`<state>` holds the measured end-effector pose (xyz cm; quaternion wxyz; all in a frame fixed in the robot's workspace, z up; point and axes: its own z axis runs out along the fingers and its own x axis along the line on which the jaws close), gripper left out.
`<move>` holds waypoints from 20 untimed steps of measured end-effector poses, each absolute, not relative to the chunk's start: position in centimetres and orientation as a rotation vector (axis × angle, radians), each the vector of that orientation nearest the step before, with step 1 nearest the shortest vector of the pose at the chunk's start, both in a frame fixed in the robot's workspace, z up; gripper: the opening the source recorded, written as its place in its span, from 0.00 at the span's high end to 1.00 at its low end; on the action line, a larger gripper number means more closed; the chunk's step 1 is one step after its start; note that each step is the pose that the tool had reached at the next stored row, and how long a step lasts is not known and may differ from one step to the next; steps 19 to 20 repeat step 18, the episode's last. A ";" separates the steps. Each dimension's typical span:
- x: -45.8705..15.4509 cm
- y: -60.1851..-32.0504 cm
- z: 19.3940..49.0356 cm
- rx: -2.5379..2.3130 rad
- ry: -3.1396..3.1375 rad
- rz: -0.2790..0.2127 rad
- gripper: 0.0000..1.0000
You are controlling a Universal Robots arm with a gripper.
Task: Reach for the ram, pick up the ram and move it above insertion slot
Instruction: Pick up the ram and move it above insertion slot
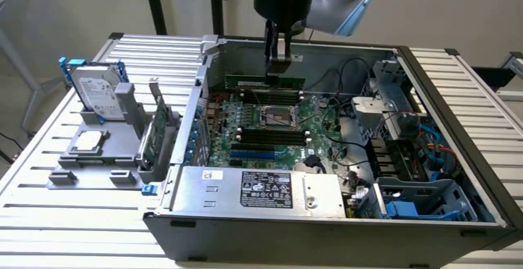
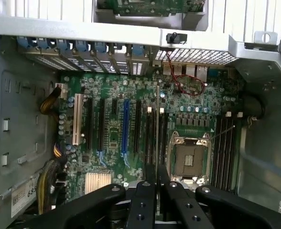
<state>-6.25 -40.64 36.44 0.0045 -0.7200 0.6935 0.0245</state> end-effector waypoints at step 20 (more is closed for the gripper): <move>-5.0 -39.3 35.8 -2.253 2.171 0.074 0.87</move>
